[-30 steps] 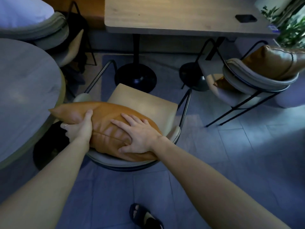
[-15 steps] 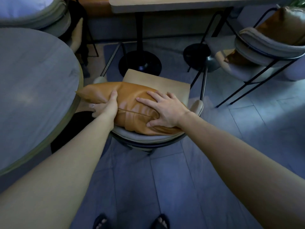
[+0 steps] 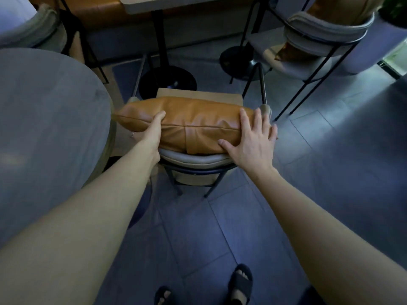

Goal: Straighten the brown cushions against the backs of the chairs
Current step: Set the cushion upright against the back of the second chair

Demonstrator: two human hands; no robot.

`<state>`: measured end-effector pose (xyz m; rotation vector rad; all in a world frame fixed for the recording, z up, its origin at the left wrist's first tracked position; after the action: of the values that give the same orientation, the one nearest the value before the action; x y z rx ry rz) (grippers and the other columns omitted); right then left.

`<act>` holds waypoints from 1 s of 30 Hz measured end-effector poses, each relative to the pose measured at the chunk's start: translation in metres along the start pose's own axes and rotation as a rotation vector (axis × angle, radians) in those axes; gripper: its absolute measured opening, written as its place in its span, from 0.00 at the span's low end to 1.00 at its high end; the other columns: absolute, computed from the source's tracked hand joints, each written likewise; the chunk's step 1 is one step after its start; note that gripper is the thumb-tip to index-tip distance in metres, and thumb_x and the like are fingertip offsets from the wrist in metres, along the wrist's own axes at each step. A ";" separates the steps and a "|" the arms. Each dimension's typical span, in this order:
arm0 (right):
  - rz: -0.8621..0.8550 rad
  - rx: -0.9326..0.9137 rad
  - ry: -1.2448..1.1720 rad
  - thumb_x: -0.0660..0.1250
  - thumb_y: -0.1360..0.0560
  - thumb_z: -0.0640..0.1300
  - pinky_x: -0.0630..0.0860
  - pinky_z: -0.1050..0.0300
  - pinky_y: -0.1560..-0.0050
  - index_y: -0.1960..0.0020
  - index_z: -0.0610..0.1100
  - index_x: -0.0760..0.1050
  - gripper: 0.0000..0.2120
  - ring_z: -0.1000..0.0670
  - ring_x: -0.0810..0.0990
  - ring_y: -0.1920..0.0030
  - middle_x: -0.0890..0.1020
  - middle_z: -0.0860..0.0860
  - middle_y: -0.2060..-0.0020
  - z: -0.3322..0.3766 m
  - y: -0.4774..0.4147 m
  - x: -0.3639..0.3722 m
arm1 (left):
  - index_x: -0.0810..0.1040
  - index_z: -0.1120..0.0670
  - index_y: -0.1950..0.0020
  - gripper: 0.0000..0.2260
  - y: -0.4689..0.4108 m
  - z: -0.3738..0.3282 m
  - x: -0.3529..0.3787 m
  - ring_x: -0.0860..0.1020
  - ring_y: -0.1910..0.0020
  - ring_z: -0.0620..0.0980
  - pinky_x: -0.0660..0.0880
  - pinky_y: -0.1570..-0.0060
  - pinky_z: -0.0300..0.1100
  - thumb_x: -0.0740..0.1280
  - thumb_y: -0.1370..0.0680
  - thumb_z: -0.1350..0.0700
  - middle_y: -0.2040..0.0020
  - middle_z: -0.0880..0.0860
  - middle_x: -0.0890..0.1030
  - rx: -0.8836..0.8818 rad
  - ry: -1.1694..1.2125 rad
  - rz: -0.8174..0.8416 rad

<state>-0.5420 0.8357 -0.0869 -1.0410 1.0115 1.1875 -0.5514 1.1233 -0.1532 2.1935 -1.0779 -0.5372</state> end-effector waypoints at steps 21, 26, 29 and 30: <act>0.369 1.008 -1.181 0.73 0.40 0.38 0.77 0.30 0.36 0.18 0.51 0.35 0.62 0.31 0.74 0.33 0.67 0.35 0.26 -0.001 0.036 0.097 | 0.65 0.51 0.23 0.36 0.010 -0.001 0.014 0.74 0.63 0.47 0.70 0.70 0.45 0.74 0.26 0.40 0.57 0.48 0.73 0.016 0.038 0.083; 0.391 0.955 -1.132 0.74 0.35 0.37 0.78 0.31 0.38 0.19 0.49 0.38 0.58 0.32 0.75 0.34 0.67 0.36 0.26 -0.019 0.007 0.099 | 0.68 0.48 0.29 0.30 0.008 -0.003 0.034 0.76 0.60 0.46 0.75 0.63 0.43 0.74 0.27 0.40 0.53 0.48 0.77 0.016 0.096 0.099; 0.409 0.934 -1.096 0.74 0.34 0.37 0.80 0.31 0.41 0.19 0.49 0.39 0.57 0.33 0.74 0.35 0.67 0.37 0.26 -0.030 -0.014 0.099 | 0.68 0.45 0.38 0.21 0.007 -0.007 0.049 0.74 0.64 0.43 0.72 0.77 0.36 0.73 0.25 0.42 0.59 0.45 0.74 0.031 0.100 0.086; 0.416 0.925 -1.084 0.74 0.34 0.37 0.81 0.32 0.43 0.19 0.49 0.39 0.56 0.33 0.74 0.35 0.67 0.37 0.27 -0.034 -0.021 0.099 | 0.69 0.45 0.36 0.22 0.007 -0.008 0.054 0.74 0.63 0.43 0.72 0.74 0.38 0.72 0.25 0.41 0.58 0.45 0.74 0.031 0.104 0.088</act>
<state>-0.5127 0.8225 -0.1890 0.5558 0.7194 1.1532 -0.5188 1.0789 -0.1476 2.1636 -1.1282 -0.3660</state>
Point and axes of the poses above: each hand's wrist, its own y-axis away from the middle knuckle, its own x-axis out of the palm, z = x × y, the point moved 9 cm from there along -y, towards the middle knuckle
